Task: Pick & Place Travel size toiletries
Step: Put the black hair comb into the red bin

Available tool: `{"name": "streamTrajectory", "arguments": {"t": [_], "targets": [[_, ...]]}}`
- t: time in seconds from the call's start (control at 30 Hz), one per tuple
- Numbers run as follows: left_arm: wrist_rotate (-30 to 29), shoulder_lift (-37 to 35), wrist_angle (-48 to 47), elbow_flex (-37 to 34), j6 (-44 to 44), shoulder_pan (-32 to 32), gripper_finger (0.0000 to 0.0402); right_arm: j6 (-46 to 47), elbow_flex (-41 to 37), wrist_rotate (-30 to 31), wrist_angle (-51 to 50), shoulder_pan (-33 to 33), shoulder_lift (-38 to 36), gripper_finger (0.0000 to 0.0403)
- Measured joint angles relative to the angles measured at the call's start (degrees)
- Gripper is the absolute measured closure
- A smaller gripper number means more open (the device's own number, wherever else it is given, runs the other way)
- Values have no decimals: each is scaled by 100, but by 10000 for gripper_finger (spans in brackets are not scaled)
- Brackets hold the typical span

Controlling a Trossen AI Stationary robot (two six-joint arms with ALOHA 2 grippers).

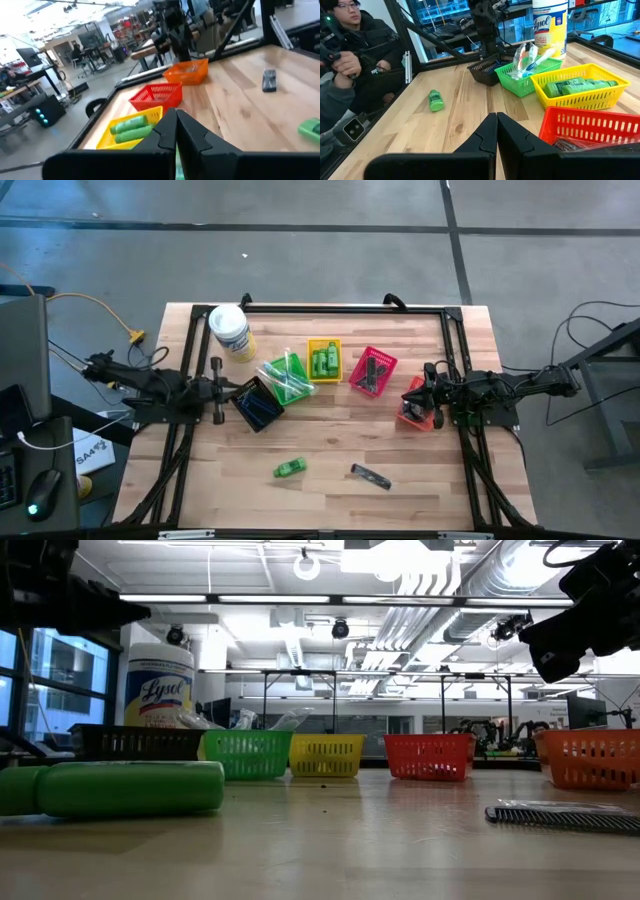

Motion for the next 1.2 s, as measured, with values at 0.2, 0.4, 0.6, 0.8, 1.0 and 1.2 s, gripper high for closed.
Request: {"name": "streamTrajectory", "arguments": {"t": [0.2,0.4,0.6,0.8,1.0,1.2], "targets": [[201,-6,389,-247,-40,0,401,17,0,-2,-2,2,-1,401],[332,1,429,-389,-253,0,401,35,0,-6,-2,2,0,401],[432,69,545,-475,-397,0,401,40,0,-5,-2,2,0,401],[433,99,523,-479,-492,-1,401,50,0,-4,0,2,0,401],[433,429,506,-484,-607,0,401,51,0,-4,0,2,-2,401],[415,858,490,-486,-743,0,401,52,0,-28,0,2,-2,401]]}}
